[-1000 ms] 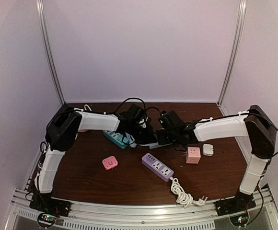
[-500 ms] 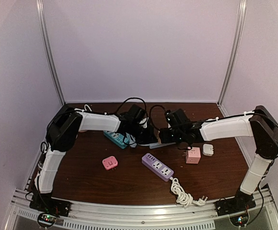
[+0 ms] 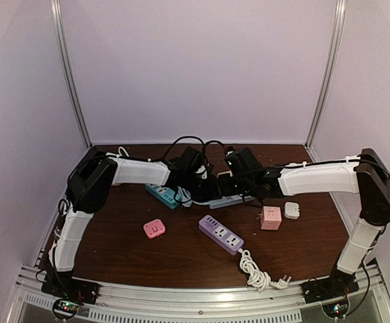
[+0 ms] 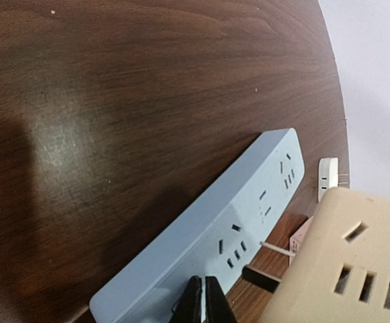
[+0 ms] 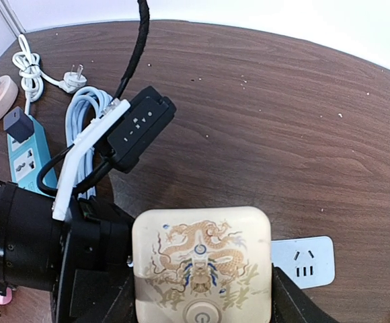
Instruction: Pull the plug off the socket
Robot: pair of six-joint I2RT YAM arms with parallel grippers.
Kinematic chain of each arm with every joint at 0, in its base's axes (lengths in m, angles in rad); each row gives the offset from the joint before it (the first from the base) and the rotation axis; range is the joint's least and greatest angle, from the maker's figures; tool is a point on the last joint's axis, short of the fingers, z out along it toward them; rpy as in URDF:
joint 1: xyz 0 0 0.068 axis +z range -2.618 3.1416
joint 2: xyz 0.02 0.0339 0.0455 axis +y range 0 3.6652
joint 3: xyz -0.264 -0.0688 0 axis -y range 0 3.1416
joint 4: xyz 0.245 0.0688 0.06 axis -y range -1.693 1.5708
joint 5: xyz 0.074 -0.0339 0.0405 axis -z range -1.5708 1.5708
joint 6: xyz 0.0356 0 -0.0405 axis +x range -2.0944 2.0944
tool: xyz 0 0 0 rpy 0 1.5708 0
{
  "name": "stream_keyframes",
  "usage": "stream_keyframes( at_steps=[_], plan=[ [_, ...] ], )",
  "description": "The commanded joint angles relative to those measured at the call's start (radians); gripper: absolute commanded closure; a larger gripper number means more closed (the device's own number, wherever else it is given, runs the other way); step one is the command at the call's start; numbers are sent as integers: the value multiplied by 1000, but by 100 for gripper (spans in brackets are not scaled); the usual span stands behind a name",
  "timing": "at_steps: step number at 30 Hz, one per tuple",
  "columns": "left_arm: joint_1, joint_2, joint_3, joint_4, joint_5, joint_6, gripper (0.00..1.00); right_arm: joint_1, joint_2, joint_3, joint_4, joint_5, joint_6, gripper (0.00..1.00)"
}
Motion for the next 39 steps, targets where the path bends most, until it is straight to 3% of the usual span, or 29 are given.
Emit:
stream_keyframes(
  at_steps=[1,9,17,28,35,39],
  plan=[
    [-5,98,-37,-188,-116,50,93,-34,-77,-14,55,-140,18,87],
    [-6,45,156,-269,-96,183,92,-188,-158,-101,115,-314,67,86],
    [-6,-70,257,-327,-70,288,89,-332,-104,-118,223,-515,129,85],
    [-5,-421,-117,-275,-166,332,88,-517,95,-116,457,-803,292,81],
    [2,-599,-325,-261,-209,340,88,-541,181,-96,513,-828,354,77],
    [9,-666,-398,-261,-229,344,88,-546,211,-74,482,-816,365,67]
  ],
)
